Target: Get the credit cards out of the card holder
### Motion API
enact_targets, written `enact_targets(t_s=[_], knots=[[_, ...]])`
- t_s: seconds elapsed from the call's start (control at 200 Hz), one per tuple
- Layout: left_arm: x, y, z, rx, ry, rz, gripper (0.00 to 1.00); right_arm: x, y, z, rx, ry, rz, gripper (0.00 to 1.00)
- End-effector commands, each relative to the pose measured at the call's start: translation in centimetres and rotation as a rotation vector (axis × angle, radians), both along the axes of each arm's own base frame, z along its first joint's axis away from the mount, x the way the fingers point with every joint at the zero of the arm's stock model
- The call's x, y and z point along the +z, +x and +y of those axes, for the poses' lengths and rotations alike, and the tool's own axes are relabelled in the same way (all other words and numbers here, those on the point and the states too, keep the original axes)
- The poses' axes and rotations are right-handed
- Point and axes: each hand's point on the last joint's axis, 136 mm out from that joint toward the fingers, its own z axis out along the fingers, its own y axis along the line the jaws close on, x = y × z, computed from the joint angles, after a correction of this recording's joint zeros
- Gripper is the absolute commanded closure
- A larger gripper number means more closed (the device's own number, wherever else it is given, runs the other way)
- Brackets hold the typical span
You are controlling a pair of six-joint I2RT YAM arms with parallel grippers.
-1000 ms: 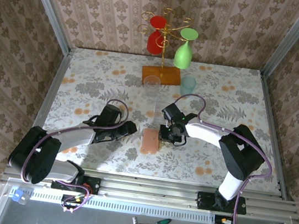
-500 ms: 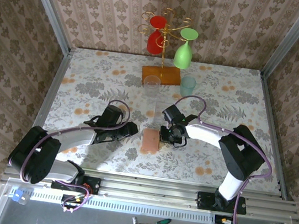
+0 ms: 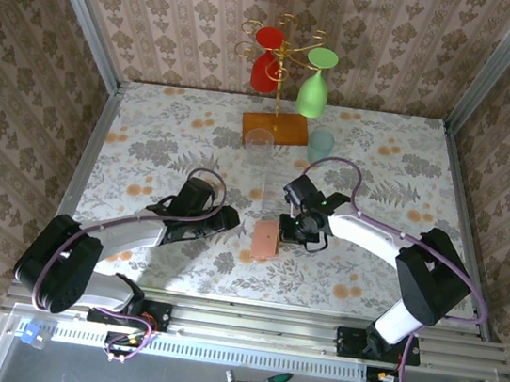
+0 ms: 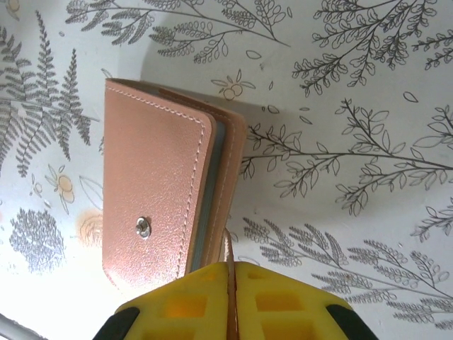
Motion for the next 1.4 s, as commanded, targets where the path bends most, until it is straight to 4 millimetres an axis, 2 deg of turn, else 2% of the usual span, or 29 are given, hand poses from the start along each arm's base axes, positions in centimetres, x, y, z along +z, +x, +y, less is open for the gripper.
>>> enact_targets(t_s=[0.0, 0.245, 0.565, 0.735, 0.98, 1.2, 1.265, 1.395], knots=[[1.2, 0.7, -0.6, -0.004, 0.005, -0.047, 0.49, 2.1, -0.1, -0.4, 0.04, -0.011, -0.025, 0.92], [0.8, 0.5, -0.9, -0.01, 0.01, -0.046, 0.5, 3.5, -0.6, 0.9, 0.11, 0.023, -0.02, 0.92], [2.3, 0.5, 0.0, 0.008, 0.022, -0.112, 0.5, 4.6, -0.7, 3.9, 0.184, 0.047, -0.011, 0.91], [3.2, 0.5, 0.5, 0.005, 0.035, -0.137, 0.51, 5.5, -0.5, 4.3, 0.167, 0.053, -0.029, 0.9], [3.0, 0.7, 0.0, -0.031, 0.076, -0.126, 0.53, 5.9, -0.7, 3.1, 0.155, 0.018, -0.053, 0.9], [3.0, 1.0, -0.9, -0.052, 0.078, -0.127, 0.57, 4.9, -0.7, 0.2, 0.114, -0.061, -0.049, 0.9], [2.5, 1.0, -1.0, -0.051, 0.094, -0.119, 0.63, 4.7, -0.6, -0.8, 0.099, -0.088, -0.046, 0.91], [1.4, 0.8, -1.3, -0.055, 0.107, -0.096, 0.66, 4.0, -0.6, -2.2, 0.081, -0.119, -0.033, 0.9]])
